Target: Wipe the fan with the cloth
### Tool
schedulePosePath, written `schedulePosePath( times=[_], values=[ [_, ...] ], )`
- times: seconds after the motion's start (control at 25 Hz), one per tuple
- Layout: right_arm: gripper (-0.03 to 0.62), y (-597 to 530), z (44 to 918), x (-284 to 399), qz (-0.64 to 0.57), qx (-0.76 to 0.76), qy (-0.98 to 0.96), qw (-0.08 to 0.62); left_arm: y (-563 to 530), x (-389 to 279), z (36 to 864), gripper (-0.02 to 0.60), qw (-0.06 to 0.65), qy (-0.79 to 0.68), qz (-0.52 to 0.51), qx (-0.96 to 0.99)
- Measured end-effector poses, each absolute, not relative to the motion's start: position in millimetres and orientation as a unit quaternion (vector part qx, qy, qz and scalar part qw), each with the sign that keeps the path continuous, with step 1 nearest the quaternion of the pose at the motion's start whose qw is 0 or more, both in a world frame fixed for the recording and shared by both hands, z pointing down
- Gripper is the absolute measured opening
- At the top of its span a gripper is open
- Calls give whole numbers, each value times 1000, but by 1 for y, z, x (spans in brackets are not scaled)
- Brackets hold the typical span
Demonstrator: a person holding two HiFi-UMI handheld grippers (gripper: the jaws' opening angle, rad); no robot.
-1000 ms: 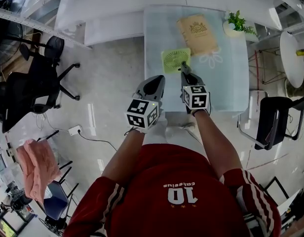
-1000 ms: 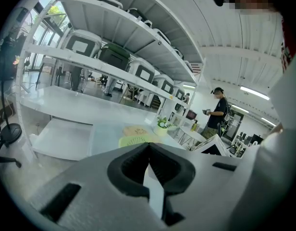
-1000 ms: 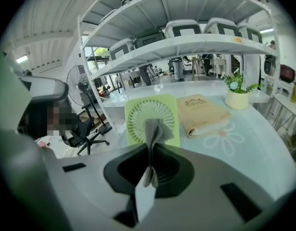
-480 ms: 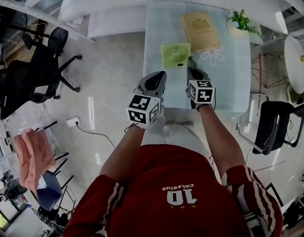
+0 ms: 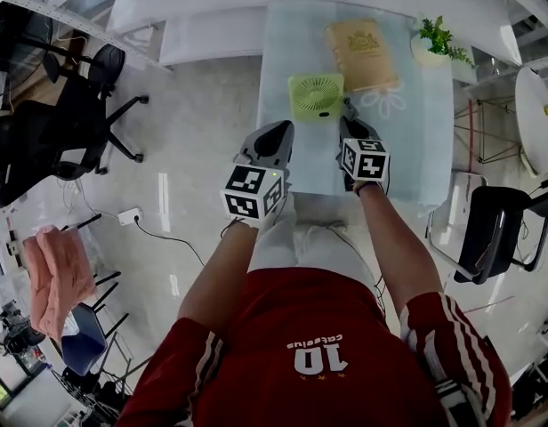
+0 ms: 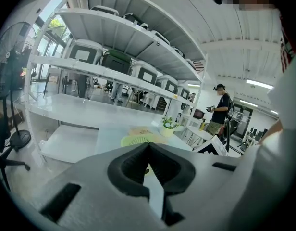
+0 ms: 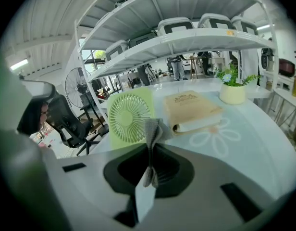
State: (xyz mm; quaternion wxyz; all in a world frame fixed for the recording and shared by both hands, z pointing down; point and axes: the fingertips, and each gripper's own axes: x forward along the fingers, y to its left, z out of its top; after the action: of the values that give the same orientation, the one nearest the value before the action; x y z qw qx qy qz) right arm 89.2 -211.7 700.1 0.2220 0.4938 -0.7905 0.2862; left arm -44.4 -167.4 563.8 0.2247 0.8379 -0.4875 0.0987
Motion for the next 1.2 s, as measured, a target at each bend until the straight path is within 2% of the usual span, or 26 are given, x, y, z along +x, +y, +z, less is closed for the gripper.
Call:
schedulePosePath(
  times=[1.2],
  values=[
    [23, -218, 714, 68, 292, 501, -786, 216, -163, -55, 576, 5, 256, -480, 89, 834]
  ],
)
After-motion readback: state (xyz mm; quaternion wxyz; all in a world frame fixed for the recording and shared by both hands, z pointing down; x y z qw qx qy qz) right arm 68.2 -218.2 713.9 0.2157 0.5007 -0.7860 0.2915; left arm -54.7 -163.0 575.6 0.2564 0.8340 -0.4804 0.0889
